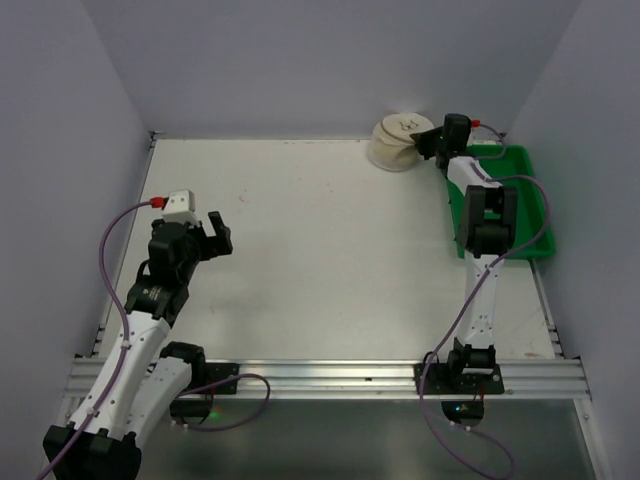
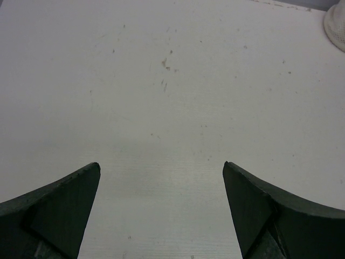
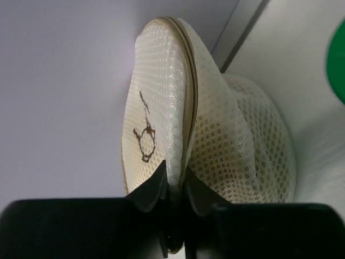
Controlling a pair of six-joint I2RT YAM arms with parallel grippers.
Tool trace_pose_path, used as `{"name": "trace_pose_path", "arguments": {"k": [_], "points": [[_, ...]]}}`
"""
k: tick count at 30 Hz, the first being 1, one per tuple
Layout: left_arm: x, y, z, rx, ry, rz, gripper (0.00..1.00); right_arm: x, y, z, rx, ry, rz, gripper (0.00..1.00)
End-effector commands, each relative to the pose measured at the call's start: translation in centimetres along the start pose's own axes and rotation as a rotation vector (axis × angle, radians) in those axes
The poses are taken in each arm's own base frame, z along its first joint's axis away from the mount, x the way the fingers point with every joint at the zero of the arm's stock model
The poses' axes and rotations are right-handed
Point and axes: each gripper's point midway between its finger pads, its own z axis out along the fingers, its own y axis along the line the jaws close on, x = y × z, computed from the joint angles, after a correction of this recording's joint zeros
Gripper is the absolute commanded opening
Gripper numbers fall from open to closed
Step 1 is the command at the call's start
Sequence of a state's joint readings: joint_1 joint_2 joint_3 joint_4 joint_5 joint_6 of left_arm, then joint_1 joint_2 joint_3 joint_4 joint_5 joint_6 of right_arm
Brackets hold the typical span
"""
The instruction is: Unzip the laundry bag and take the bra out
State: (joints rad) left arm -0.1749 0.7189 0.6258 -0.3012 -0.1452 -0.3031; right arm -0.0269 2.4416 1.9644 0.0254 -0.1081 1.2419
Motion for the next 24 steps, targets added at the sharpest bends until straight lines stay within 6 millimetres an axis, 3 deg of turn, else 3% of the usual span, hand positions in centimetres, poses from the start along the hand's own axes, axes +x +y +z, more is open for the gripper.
{"name": "trace_pose_path", "arguments": {"k": [1,2,5,6,8,9,10,11,12,13,15,16,18,22,24], "points": [[-1.7,0.2,-0.1,-0.008,-0.067,-0.002,1.0,0.6,5.0,-2.6,-0.195,0.039,-0.054,0.05],[-1.7,0.1,-0.1,-0.002,-0.07,-0.003,1.0,0.9,5.7,-3.3,-0.227,0.047,-0.074,0.0],[-2.0,-0.2,-0.4,0.02,-0.085,-0.005,1.0,3.2,6.9,-7.3,-0.309,0.115,-0.151,0.0],[-1.9,-0.3,-0.4,0.027,-0.087,-0.005,1.0,5.8,7.6,-8.8,-0.351,0.182,-0.182,0.0],[-1.9,-1.0,-0.6,0.062,-0.087,-0.015,1.0,7.8,7.5,-12.2,-0.398,0.237,-0.229,0.0],[-1.9,-1.3,-0.6,0.079,-0.084,-0.019,1.0,10.6,5.6,-13.6,-0.389,0.323,-0.251,0.0],[-1.8,-1.9,-0.7,0.112,-0.077,-0.024,1.0,11.8,5.4,-14.9,-0.407,0.362,-0.271,0.0],[-1.8,-2.3,-0.8,0.128,-0.072,-0.039,1.0,12.6,6.7,-17.2,-0.464,0.383,-0.306,0.0],[-1.7,-2.6,-0.8,0.144,-0.067,-0.045,1.0,14.9,6.4,-18.6,-0.477,0.437,-0.333,0.0],[-1.7,-3.5,-1.0,0.19,-0.054,-0.05,1.0,17.0,4.7,-20.0,-0.481,0.508,-0.382,0.0],[-1.8,-4.5,-1.2,0.239,-0.038,-0.061,1.0,20.5,4.7,-23.5,-0.52,0.61,-0.455,0.0],[-1.5,-5.3,-1.3,0.282,-0.012,-0.057,1.0,22.0,3.2,-24.6,-0.52,0.655,-0.509,0.0],[-1.6,-5.9,-1.6,0.314,0.016,-0.05,1.0,25.5,2.0,-28.1,-0.548,0.792,-0.566,0.0],[-0.9,-7.1,-2.0,0.387,0.089,-0.007,1.0,30.1,-1.4,-32.7,-0.607,1.026,-0.726,0.0],[-0.9,-7.4,-2.3,0.403,0.102,-0.01,1.0,32.3,-4.9,-34.5,-0.512,1.181,-0.772,0.01]]}}
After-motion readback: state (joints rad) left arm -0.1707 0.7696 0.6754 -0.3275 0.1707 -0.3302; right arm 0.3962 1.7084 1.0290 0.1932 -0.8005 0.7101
